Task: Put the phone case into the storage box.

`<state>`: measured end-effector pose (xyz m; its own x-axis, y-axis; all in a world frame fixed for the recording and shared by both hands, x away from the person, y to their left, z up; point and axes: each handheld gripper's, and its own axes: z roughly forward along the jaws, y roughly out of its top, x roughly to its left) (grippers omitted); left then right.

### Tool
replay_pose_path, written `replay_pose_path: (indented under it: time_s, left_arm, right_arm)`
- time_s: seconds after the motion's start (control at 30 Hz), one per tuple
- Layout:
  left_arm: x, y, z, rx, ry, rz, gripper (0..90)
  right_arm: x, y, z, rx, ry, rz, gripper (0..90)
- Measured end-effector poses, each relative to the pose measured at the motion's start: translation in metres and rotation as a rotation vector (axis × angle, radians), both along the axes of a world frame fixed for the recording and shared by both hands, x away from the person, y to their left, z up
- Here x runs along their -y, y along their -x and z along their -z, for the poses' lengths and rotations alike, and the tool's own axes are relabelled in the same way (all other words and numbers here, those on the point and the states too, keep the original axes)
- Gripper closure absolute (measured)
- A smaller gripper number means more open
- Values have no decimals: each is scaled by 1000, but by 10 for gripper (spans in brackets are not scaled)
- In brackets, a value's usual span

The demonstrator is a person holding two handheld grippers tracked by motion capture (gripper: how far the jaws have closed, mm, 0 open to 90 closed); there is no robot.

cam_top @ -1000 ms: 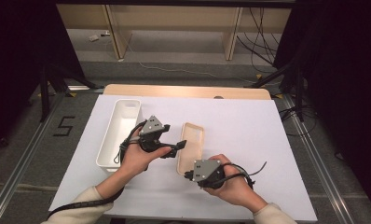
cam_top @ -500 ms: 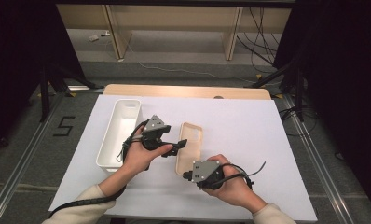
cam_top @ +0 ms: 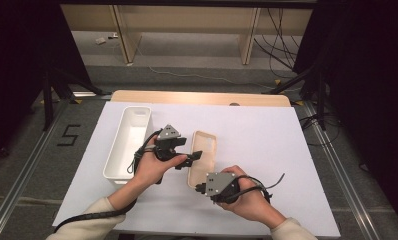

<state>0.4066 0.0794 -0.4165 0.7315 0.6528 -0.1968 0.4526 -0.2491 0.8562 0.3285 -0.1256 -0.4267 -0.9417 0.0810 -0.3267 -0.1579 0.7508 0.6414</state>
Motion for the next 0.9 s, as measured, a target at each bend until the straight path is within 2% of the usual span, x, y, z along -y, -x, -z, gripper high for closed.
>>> replay_pose_path:
  time_s: [0.17, 0.23, 0.3, 0.5, 0.63, 0.9]
  left_arm:
    - [1, 0, 1, -7, 11, 0, 279]
    - [2, -1, 2, -23, 18, 2, 289]
    - [3, 0, 3, -49, 28, 6, 339]
    - [3, -1, 5, -71, 28, 15, 425]
    - [3, -1, 5, -93, 48, 17, 514]
    - [3, 0, 5, -118, 56, 28, 585]
  right_arm:
    - [-1, 0, 0, -1, 0, -4, 882]
    - [-2, 0, 0, -1, 0, -6, 882]
    - [-2, 1, 0, 2, 3, -6, 882]
    - [-2, 1, 0, 2, 7, -6, 882]
    - [-2, 1, -1, 9, 5, -12, 882]
    - [-3, 2, 0, 9, 9, -17, 882]
